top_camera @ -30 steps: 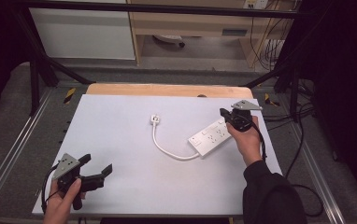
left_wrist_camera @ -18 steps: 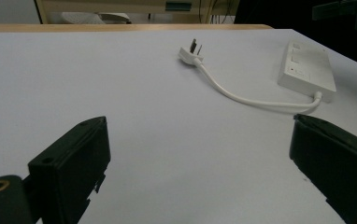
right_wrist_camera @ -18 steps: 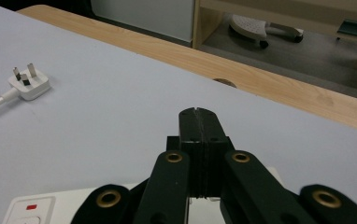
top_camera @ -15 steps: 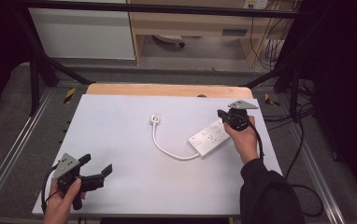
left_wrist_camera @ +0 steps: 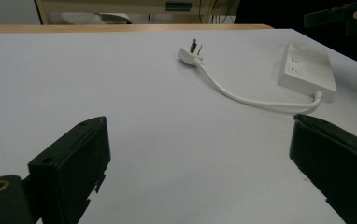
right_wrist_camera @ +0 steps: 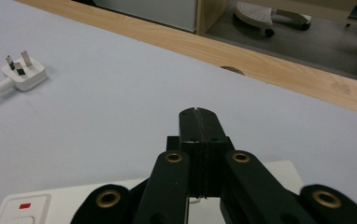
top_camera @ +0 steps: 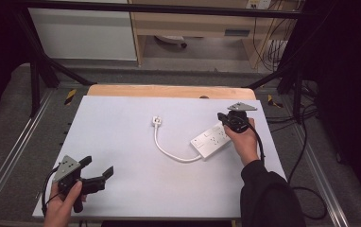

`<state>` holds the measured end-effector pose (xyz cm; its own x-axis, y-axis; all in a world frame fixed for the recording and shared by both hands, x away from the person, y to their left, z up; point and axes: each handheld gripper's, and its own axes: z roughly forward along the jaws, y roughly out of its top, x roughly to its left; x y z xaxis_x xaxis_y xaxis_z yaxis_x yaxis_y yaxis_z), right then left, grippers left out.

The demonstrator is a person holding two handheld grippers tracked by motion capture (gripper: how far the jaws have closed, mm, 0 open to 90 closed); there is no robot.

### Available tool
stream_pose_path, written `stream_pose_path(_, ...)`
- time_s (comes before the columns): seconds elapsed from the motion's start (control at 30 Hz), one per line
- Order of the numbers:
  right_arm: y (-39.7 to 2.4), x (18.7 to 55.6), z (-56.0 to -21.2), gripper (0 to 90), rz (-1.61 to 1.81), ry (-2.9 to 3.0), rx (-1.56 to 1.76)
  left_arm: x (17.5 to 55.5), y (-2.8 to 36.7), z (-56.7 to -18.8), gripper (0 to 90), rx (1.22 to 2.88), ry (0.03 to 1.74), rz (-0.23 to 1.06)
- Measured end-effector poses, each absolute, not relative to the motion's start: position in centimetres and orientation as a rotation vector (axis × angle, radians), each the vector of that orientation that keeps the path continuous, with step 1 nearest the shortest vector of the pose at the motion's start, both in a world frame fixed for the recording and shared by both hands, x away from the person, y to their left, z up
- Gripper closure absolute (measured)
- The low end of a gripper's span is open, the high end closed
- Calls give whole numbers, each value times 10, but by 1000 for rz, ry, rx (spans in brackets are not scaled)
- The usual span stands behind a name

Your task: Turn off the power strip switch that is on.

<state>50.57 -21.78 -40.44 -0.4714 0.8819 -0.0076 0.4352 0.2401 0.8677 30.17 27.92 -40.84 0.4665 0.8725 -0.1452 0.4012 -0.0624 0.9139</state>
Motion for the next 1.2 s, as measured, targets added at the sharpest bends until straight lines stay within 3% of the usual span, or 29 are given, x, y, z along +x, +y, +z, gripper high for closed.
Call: stream_pose_path(1.2, -213, 509, -424, 900, 1074, 2066, 1221, 301, 279, -408, 52, 1671, 1101, 572)
